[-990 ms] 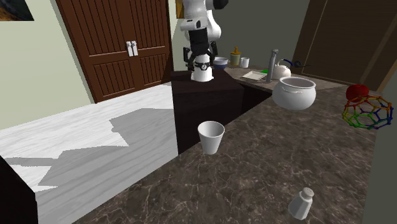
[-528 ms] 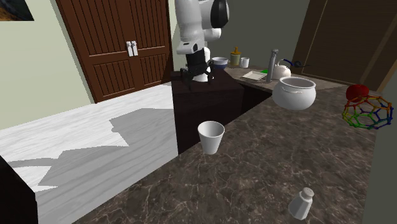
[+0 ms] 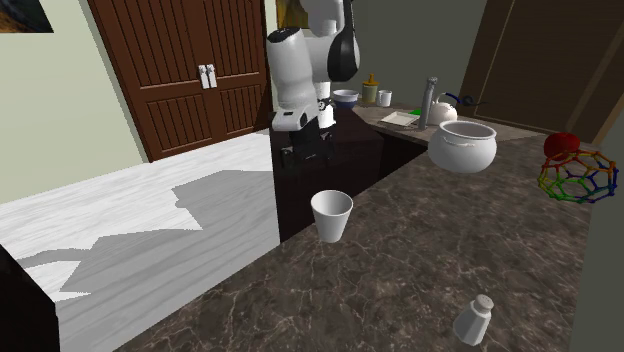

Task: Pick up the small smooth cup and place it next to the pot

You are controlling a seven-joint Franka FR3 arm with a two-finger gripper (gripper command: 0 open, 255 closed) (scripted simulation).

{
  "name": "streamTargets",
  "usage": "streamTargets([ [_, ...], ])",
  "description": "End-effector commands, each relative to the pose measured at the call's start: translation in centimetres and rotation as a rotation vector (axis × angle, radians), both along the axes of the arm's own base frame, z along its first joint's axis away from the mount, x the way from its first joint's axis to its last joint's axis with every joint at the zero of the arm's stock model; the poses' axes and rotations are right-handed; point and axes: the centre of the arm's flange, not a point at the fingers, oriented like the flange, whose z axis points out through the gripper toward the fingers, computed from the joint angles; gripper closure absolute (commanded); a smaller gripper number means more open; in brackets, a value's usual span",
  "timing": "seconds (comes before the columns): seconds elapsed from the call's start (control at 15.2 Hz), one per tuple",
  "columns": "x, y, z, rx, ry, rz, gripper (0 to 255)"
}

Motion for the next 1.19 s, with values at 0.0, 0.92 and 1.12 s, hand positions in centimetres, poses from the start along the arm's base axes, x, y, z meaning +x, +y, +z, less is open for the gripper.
streamTargets([
  [0.0,1.5,-0.6,-2.1,0.007,0.000,0.009,0],
  [0.92,5.3,-0.7,-10.2,0.020,-0.001,0.026,0],
  [1.12,5.3,-0.7,-10.2,0.020,-0.001,0.026,0],
])
